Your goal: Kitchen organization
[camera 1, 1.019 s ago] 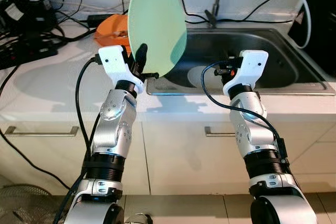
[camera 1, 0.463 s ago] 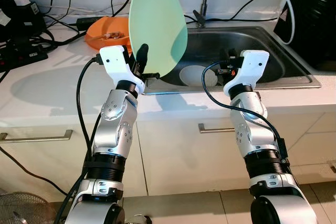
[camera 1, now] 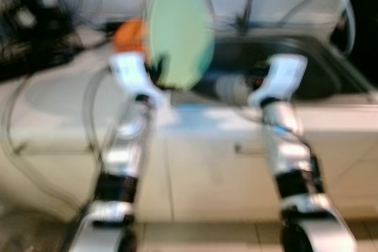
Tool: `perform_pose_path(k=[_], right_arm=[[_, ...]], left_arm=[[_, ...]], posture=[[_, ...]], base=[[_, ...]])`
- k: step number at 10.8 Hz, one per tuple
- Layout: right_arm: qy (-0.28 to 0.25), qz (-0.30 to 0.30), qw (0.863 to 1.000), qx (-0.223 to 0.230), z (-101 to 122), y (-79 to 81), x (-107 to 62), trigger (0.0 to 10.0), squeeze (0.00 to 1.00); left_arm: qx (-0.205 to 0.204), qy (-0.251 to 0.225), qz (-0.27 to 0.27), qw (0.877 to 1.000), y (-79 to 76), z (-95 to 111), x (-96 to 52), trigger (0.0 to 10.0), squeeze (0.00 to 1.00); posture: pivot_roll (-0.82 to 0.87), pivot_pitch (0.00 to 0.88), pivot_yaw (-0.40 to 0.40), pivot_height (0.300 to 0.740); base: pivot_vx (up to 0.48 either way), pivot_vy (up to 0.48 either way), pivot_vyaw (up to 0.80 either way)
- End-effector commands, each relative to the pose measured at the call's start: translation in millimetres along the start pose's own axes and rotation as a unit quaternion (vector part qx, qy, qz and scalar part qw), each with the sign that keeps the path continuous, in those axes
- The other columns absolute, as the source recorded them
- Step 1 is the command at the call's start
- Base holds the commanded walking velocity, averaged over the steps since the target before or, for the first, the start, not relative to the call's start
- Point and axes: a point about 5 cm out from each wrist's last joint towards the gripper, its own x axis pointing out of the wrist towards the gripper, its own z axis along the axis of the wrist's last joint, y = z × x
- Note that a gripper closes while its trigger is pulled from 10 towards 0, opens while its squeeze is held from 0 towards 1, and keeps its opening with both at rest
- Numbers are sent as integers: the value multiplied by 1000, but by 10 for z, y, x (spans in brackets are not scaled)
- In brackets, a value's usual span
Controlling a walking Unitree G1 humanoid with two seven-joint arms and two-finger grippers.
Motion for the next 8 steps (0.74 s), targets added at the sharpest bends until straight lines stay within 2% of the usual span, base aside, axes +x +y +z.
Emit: perform_pose_path(k=[1, 8], right_arm=[[-4, -13, 1000, -3, 26, -89, -1, 10000, 0], [-2, -17, 1000, 1, 18, -90, -1, 10000, 0]], left_arm=[[-3, -20, -25, 999, -144, 71, 43, 10000, 0], [-3, -18, -34, 999, -172, 73, 48, 10000, 0]], posture=[[87, 0, 33, 740], [87, 0, 34, 740]], base=[[322, 0, 0], [322, 0, 0]])
